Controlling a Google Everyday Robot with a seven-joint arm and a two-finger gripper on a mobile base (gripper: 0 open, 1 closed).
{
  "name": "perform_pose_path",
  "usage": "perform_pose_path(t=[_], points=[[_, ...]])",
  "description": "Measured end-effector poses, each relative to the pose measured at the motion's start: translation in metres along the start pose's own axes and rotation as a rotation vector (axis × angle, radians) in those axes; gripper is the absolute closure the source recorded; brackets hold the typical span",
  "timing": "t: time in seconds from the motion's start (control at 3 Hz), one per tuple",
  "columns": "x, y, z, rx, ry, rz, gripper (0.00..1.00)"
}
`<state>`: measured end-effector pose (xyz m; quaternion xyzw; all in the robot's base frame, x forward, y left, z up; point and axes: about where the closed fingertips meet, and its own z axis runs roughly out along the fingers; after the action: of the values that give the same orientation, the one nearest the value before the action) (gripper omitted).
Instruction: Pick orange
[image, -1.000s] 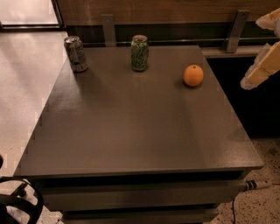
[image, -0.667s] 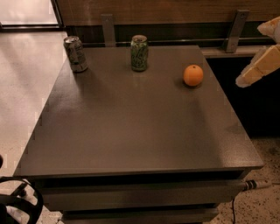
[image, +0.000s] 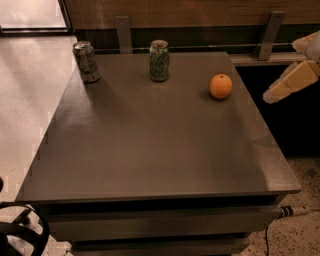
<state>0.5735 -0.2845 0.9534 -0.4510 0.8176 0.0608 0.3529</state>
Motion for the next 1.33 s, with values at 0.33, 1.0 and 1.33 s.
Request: perform_pose_path(t=[0.33,1.0,1.33], points=[[0.002,0.002,0.014,-0.028,-0.017,0.018,0.0],[0.004,0.003,0.078,-0.087,-0.136,0.069,0.0],[0.003,-0.007,0.097,-0.081,-0.193,0.079,0.0]])
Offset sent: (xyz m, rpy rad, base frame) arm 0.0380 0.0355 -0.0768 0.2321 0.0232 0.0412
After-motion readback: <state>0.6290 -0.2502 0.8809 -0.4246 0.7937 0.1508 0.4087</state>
